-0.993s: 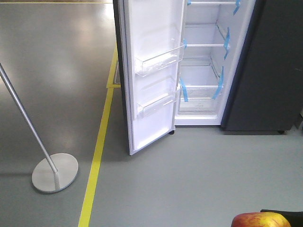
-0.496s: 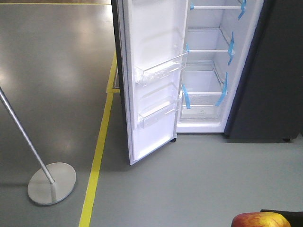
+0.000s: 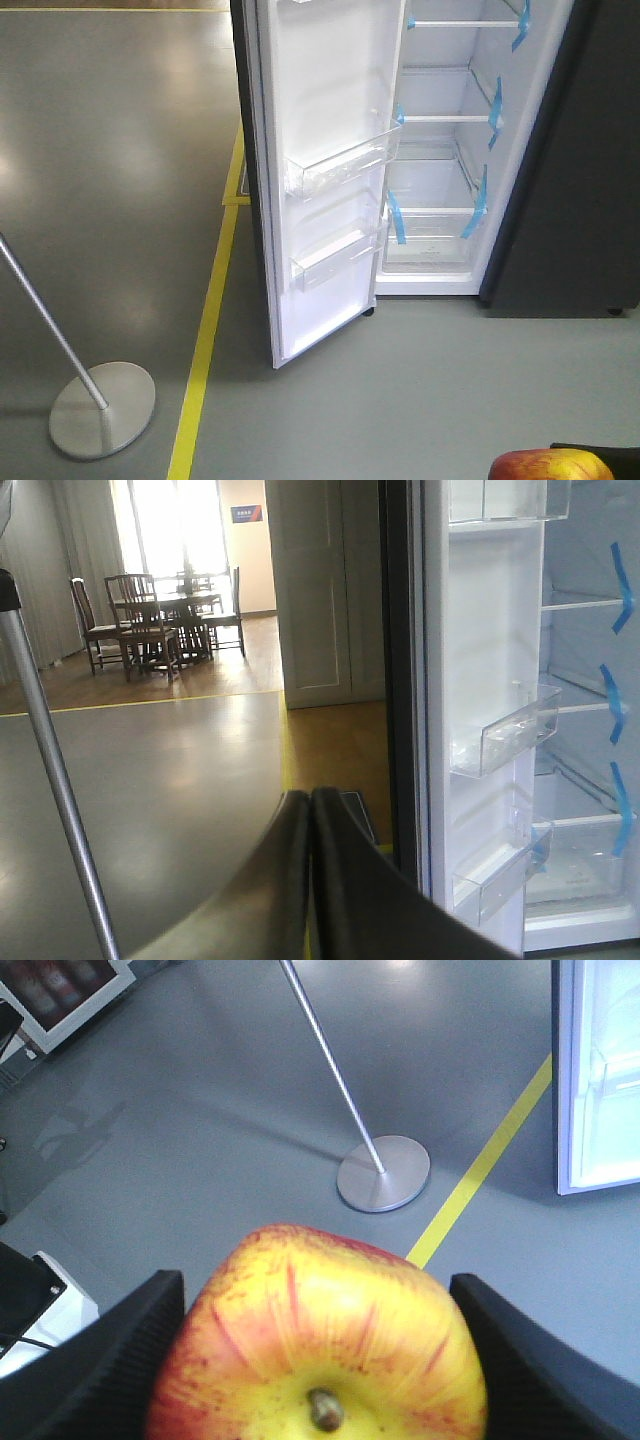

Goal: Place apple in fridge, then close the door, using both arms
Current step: 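Approach the refrigerator door bins with the apple held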

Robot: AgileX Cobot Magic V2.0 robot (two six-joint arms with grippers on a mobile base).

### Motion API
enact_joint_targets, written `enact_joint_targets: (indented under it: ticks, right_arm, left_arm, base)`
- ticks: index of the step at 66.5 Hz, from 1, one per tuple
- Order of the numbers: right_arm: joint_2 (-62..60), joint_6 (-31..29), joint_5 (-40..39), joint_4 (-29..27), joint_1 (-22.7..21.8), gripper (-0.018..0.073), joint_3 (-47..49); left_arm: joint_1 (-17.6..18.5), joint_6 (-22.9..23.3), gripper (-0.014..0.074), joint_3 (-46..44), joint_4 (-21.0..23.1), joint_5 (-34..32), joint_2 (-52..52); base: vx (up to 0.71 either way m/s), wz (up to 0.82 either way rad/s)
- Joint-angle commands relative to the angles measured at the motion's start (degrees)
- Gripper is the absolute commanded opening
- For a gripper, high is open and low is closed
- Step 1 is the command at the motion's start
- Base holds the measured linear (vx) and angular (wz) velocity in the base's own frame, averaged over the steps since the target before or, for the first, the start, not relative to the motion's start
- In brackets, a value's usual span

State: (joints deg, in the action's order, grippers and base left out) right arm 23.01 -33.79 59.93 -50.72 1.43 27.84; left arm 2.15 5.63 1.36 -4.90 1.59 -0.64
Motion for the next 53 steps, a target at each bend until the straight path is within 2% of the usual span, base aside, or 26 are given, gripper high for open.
enact_joint_targets:
  ticks: [1, 53]
  right_arm:
    - [0.4, -0.6, -2.1, -3.5, -0.2, 0.0150, 1.3]
    - [0.4, -0.6, -2.1, -3.5, -0.2, 0.0150, 1.3]
  left_arm:
    - [0.4, 0.6, -0.0006, -1.0, 0.2, -4.0, -0.9]
    - [0.4, 0.6, -0.0006, -1.0, 0.2, -4.0, -0.9]
  base:
    - [0.13, 0.00]
    - [0.14, -0.01]
